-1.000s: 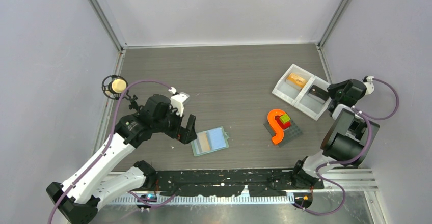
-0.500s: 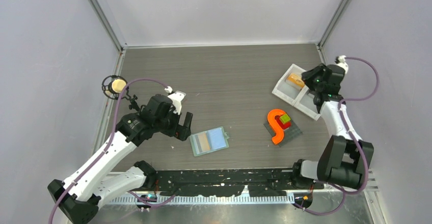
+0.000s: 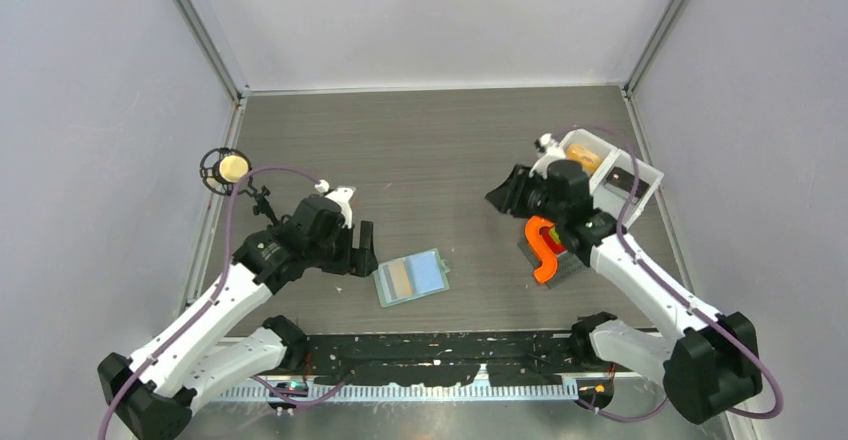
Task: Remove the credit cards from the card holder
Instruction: Remove the credit card from the card holder.
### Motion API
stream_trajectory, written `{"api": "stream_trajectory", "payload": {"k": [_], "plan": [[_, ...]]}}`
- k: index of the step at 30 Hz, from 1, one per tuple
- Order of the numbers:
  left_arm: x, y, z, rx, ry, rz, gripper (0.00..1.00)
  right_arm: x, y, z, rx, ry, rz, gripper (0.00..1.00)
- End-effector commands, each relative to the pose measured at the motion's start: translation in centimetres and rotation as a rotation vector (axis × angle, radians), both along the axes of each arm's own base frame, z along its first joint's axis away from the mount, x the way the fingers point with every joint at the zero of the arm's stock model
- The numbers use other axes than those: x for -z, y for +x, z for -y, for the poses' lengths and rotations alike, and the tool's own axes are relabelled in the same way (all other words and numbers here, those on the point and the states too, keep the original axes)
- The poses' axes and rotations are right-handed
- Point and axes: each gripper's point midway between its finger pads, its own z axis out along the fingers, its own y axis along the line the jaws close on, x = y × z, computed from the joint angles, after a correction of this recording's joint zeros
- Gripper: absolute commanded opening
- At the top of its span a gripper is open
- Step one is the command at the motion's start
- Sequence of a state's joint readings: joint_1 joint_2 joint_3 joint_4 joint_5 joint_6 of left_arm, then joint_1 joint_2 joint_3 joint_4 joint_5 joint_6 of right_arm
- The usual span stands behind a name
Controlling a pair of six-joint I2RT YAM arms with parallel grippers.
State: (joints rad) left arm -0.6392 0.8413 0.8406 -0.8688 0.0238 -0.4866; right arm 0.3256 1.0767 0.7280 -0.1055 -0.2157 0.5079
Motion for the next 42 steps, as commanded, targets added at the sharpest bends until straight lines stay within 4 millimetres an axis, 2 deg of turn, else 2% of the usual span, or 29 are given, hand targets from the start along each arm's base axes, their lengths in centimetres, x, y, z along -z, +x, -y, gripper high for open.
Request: {"api": "stream_trajectory", "payload": {"k": [1, 2, 6, 10, 16, 17, 19, 20, 21, 22, 23, 24, 25, 28, 29, 32, 42], "plan": [[1.9, 0.3, 2.5, -0.052, -0.127, -0.079, 0.76, 0.0, -3.8, -5.2, -0.136, 0.114, 0.007, 0.40], [2.6, 0.4, 2.8, -0.060, -0.143, -0.093, 0.72, 0.3, -5.2, -7.1, -0.190, 0.120, 0.006, 0.40], [5.3, 1.0, 3.8, -0.128, -0.193, -0.144, 0.53, 1.6, -8.7, -11.9, -0.317, 0.144, -0.023, 0.40], [7.6, 1.5, 4.2, -0.186, -0.229, -0.169, 0.35, 2.4, -10.6, -14.5, -0.381, 0.170, -0.029, 0.43], [9.8, 1.7, 3.3, -0.256, -0.212, -0.187, 0.29, 5.2, -12.1, -16.9, -0.456, 0.118, -0.077, 0.47], [9.9, 1.7, 2.8, -0.275, -0.198, -0.182, 0.30, 5.8, -12.1, -16.9, -0.455, 0.084, -0.077, 0.49], [9.6, 1.9, 1.6, -0.315, -0.168, -0.158, 0.35, 6.0, -12.6, -18.2, -0.473, 0.022, -0.073, 0.50], [8.9, 2.2, 1.0, -0.335, -0.160, -0.128, 0.38, 7.1, -12.3, -18.2, -0.457, -0.032, -0.079, 0.52], [8.6, 2.2, 0.4, -0.356, -0.139, -0.111, 0.41, 6.9, -12.7, -18.9, -0.463, -0.064, -0.078, 0.53], [7.6, 2.3, -0.2, -0.368, -0.140, -0.076, 0.44, 7.9, -12.3, -18.8, -0.436, -0.121, -0.075, 0.55], [7.0, 2.3, -0.7, -0.376, -0.134, -0.053, 0.47, 7.6, -12.9, -19.6, -0.451, -0.145, -0.070, 0.56], [6.2, 2.2, -1.3, -0.384, -0.126, -0.026, 0.52, 8.4, -12.5, -19.6, -0.428, -0.193, -0.061, 0.58], [5.5, 2.2, -1.9, -0.393, -0.115, 0.002, 0.55, 8.2, -13.1, -20.3, -0.441, -0.213, -0.054, 0.59], [3.8, 1.9, -3.5, -0.408, -0.078, 0.061, 0.63, 9.8, -13.0, -20.9, -0.415, -0.318, -0.043, 0.65], [3.4, 1.8, -3.9, -0.409, -0.068, 0.071, 0.65, 9.6, -13.2, -21.4, -0.420, -0.334, -0.040, 0.66], [2.5, 1.2, -4.7, -0.410, -0.047, 0.085, 0.67, 10.8, -13.0, -21.5, -0.387, -0.428, -0.032, 0.67], [0.9, 0.3, -6.8, -0.480, -0.063, 0.150, 0.68, 13.0, -14.6, -23.9, -0.413, -0.524, -0.050, 0.70]]}}
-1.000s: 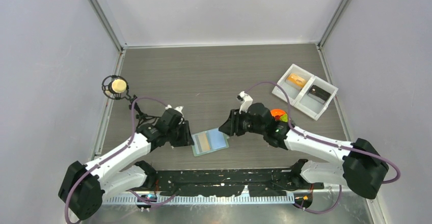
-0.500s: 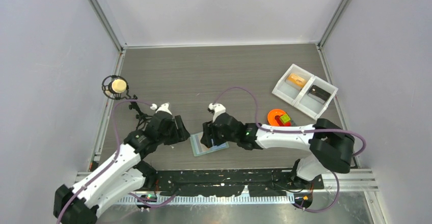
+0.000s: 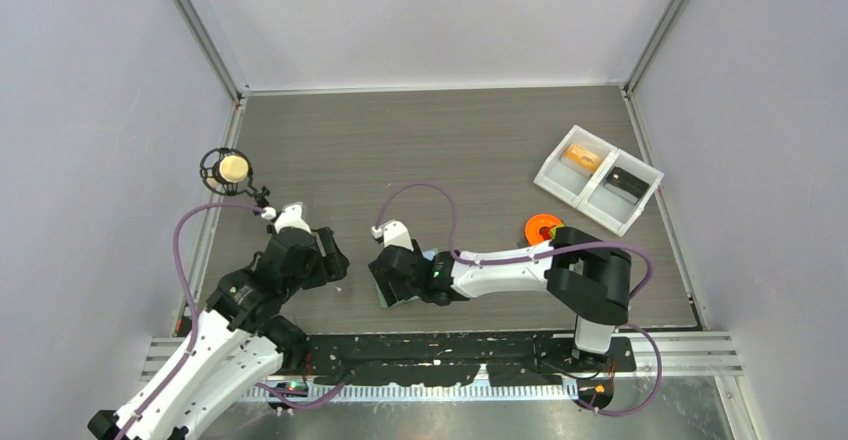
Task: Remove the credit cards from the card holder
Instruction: Remove the credit card from the card holder.
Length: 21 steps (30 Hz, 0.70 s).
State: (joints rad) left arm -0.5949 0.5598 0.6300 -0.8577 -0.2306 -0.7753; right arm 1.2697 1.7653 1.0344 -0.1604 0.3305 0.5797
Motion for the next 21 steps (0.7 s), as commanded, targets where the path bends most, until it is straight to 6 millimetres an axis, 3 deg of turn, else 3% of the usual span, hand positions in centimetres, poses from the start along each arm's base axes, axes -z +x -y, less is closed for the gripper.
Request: {"api": "stream_trajectory", "payload": {"k": [1, 21], "plan": [[-1.8, 0.0, -1.7, -0.061, 0.013, 0.074, 0.68, -1.0, 0.6, -1.5, 0.021, -0.018, 0.055, 0.70], [-1.3, -0.4, -1.6, -0.059, -0.009, 0.066, 0.69, 1.1, 0.0, -1.5, 0.042, -0.152, 0.087, 0.73]]}}
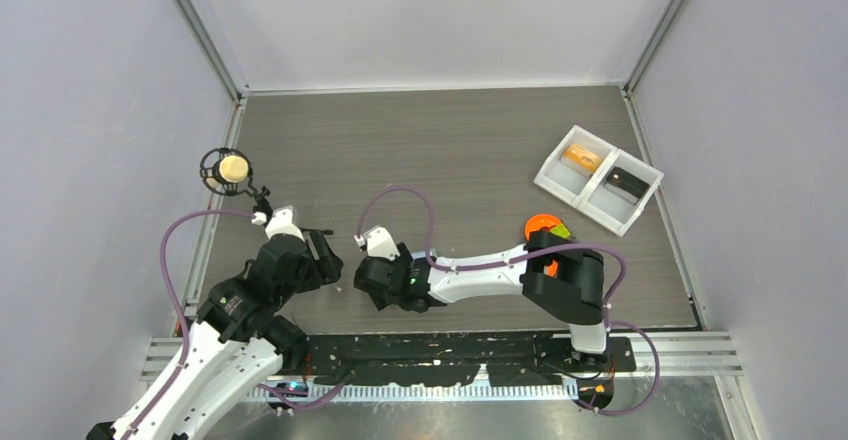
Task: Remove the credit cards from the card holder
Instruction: Remove the credit card from the card holder.
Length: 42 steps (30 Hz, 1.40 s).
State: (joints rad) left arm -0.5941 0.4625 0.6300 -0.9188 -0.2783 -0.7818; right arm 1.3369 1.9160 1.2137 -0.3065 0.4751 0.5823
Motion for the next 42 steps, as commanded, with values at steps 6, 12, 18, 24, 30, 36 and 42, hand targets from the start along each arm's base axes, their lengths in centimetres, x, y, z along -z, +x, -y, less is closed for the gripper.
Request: {"api": "stream_trajectory", "payload": {"k": [6, 12, 18, 24, 30, 36, 42], "plan": [[-0.7, 0.3, -0.2, -0.025, -0.014, 0.022, 0.69, -1.7, -0.2, -0.4, 0.023, 0.047, -0.002, 0.77], [-0.6, 0.3, -0.3, -0.028, -0.005, 0.017, 0.69, -3.8, 0.1, -0.6, 0.045, 0.108, 0.019, 0.77], [-0.4, 0.3, -0.3, -0.028, -0.005, 0.013, 0.69, -2.9, 0.0, -1.4, 0.054, 0.114, -0.001, 0.78], [-0.5, 0.2, -0.3, -0.027, -0.012, 0.021, 0.69, -1.9, 0.1, -1.6, 0.069, 0.096, -0.009, 0.81], [-0.3, 0.1, -0.1, -0.025, -0.025, 0.015, 0.69, -0.4, 0.3, -1.5, 0.088, 0.049, -0.009, 0.82], [-0.2, 0.0, 0.1, -0.024, -0.041, 0.020, 0.69, -0.3, 0.5, -0.9, 0.105, 0.040, 0.002, 0.77], [0.2, 0.0, 0.4, -0.016, -0.044, 0.001, 0.68, -2.6, -0.1, -1.7, 0.087, 0.198, -0.015, 0.66]]}}
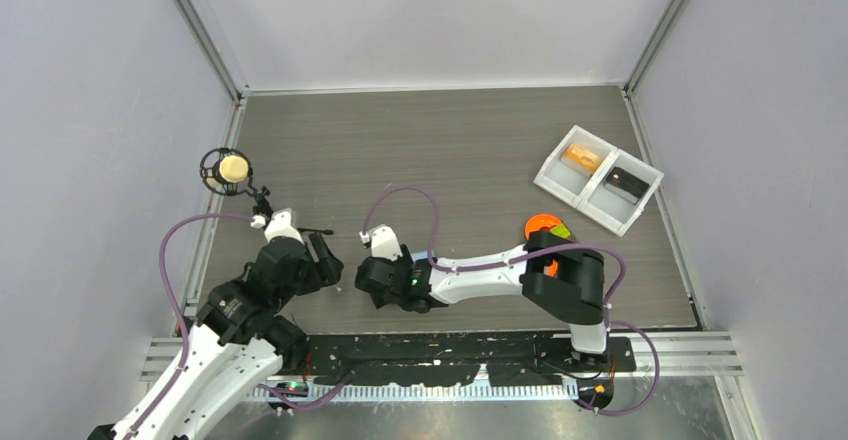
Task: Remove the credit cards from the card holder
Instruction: Remove the credit card from the card holder.
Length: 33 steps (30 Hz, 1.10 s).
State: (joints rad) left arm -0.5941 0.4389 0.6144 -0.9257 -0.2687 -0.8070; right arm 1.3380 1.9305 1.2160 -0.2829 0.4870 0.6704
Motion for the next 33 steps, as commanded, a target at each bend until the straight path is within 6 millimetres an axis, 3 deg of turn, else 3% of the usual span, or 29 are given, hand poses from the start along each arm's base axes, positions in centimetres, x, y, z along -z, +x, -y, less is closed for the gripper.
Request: {"api": "stream_trajectory", "payload": {"k": [1, 9, 10, 16, 21, 29, 33], "plan": [[-0.1, 0.4, 0.4, -0.005, -0.020, 0.006, 0.68, -3.1, -0.4, -0.8, 0.012, 0.161, -0.003, 0.65], [1.3, 0.3, 1.5, 0.024, -0.042, -0.039, 0.66, -4.3, -0.6, -0.9, 0.001, 0.320, -0.080, 0.62], [1.6, 0.3, 1.7, 0.034, -0.047, -0.050, 0.65, -5.5, -0.8, -1.8, -0.018, 0.393, -0.092, 0.62], [3.5, 0.3, 2.8, 0.063, -0.054, -0.107, 0.60, -5.9, -0.8, -1.1, -0.029, 0.560, -0.180, 0.62], [4.3, 0.8, 4.8, 0.118, -0.110, -0.121, 0.55, -6.2, -0.5, -0.9, -0.041, 0.651, -0.227, 0.62], [4.9, 1.9, 5.9, 0.136, -0.100, -0.147, 0.50, -5.8, -0.4, 0.1, -0.031, 0.697, -0.262, 0.62], [5.1, 2.0, 5.4, 0.116, -0.067, -0.170, 0.47, -6.0, 0.3, 0.7, -0.032, 0.649, -0.211, 0.61]]}}
